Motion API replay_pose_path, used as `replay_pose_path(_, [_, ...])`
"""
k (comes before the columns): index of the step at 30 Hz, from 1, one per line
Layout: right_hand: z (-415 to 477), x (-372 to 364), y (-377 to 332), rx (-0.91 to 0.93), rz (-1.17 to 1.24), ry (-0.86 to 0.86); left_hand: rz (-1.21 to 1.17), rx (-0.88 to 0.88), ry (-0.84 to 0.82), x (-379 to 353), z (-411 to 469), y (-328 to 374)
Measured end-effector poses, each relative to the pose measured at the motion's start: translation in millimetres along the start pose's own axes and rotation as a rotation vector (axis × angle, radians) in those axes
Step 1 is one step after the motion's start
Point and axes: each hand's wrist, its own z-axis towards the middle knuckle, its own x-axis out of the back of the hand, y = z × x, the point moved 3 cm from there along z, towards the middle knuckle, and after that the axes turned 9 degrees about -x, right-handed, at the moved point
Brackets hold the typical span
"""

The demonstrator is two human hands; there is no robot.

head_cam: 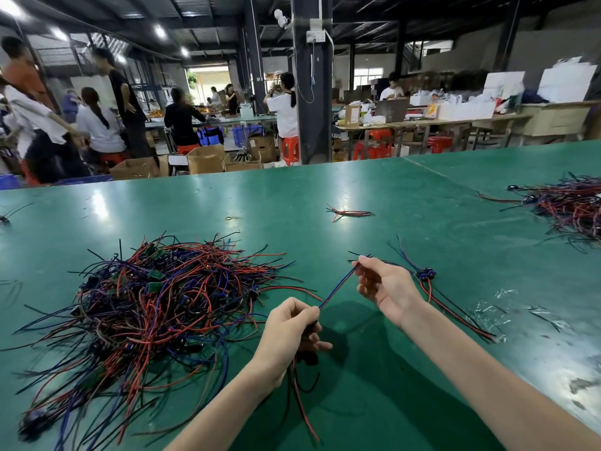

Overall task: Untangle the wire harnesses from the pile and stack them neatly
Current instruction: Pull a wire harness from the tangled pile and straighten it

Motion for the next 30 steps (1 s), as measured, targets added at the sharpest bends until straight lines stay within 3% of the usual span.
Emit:
replay_pose_path(5, [1, 1, 2, -0.069, 0.114, -0.006, 0.068, -0.010, -0.022, 1, -1, 4])
replay_pose_path(12, [5, 5, -2, 0.141, -0.117, 0.066, 0.110, -0.013, -0.030, 10, 0, 7])
replay_pose_path(20, [4, 3, 3, -0.180, 0.216, -0.053, 0.132, -0.029, -0.035, 16, 0, 8])
replay_pose_path(23, [3, 1, 5, -0.213, 0.297, -0.094, 0.152, -0.038, -0.039, 16, 1, 8])
replay_pose_path(27, [6, 3, -2, 0.033, 0.097, -0.001, 0.156, -0.050, -0.027, 18, 2, 9])
replay_pose_path(30, [6, 10, -7, 0.377, -0.363, 0.130, 0.134, -0.054, -0.074, 15, 0, 11])
